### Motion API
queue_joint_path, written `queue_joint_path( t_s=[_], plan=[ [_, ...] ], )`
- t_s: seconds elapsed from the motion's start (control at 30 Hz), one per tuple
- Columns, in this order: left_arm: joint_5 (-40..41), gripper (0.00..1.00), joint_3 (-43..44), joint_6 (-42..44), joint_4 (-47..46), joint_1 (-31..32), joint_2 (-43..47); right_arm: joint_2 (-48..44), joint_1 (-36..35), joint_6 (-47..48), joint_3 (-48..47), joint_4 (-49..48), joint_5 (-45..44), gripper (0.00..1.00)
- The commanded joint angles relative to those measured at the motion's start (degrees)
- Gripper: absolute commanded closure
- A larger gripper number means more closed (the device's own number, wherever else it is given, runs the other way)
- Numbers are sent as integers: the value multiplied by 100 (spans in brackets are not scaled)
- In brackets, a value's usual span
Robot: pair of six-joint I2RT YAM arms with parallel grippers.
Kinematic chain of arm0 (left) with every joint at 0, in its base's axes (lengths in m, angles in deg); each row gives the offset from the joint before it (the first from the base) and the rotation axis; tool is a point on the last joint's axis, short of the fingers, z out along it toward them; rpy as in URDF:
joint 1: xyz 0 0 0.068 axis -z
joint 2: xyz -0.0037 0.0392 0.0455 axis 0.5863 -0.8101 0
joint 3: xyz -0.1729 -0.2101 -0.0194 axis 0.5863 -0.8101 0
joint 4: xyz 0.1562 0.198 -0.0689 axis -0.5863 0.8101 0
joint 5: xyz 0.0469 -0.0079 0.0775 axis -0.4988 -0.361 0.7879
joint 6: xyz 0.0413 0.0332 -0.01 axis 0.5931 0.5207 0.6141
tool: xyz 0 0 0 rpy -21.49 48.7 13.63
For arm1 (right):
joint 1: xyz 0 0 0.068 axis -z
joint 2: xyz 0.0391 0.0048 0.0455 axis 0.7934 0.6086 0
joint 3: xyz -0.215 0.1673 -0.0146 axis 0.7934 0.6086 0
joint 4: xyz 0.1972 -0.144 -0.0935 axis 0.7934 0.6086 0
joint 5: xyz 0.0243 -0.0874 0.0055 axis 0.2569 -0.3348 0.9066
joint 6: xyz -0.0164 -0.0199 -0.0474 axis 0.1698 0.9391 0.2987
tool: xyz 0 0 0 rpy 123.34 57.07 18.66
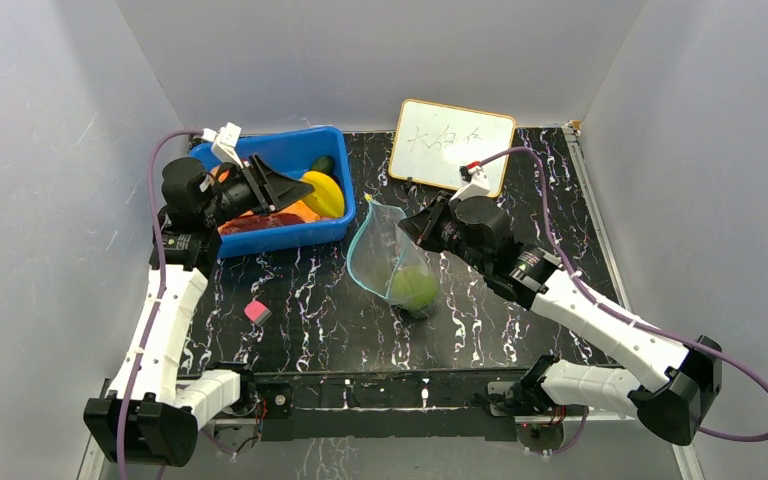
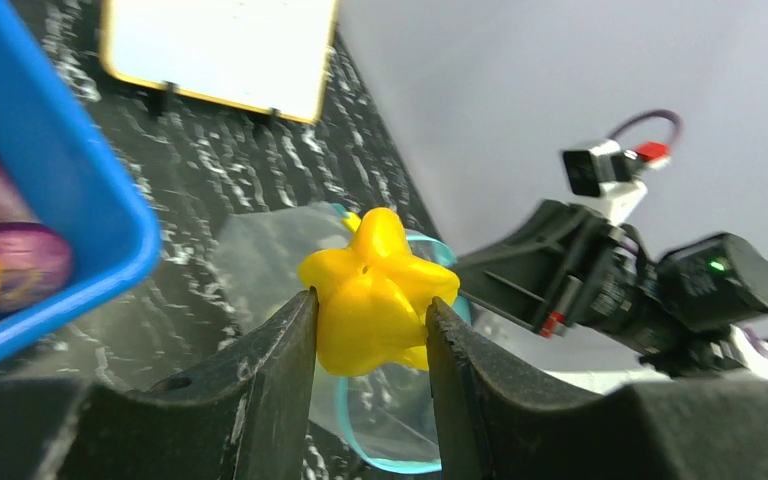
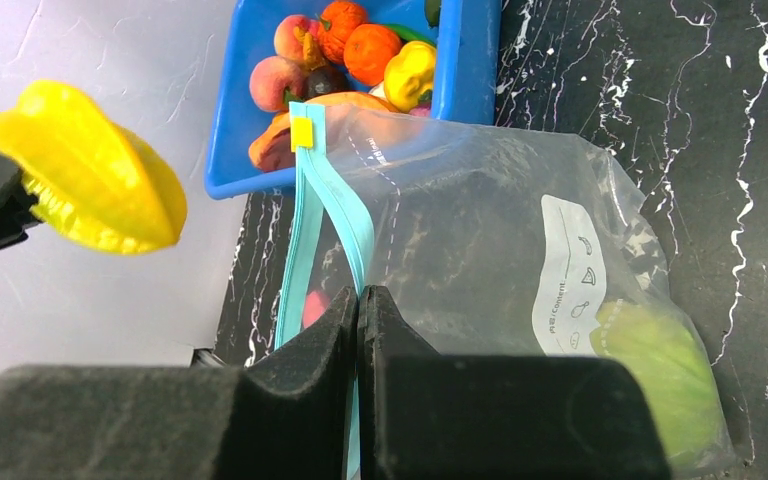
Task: Place the food in the zip-top bag and seal the zipper
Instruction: Place the fake fruit in the zipper food storage bag.
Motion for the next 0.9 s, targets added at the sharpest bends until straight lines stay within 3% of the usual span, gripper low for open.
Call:
queue_joint_path(
  t_s=[0.0, 0.2, 0.47, 0.7, 0.87],
  plan=[
    [-929, 71, -279, -933, -1041, 123, 192, -3, -18, -161, -346, -537, 35, 100],
    [-908, 70, -754, -1509, -1798, 450, 344, 53, -16, -242, -365, -584, 91, 100],
    [-138, 69, -828, -726, -1187, 1404, 150, 21, -16, -303, -372, -631, 156, 100],
    [363, 71, -930, -53, -1282, 1767, 11, -85, -12, -410, -370, -600, 198, 100],
    [627, 68, -1037, 422, -1392, 1899, -18, -136, -12, -618, -252, -701, 297, 100]
  ],
)
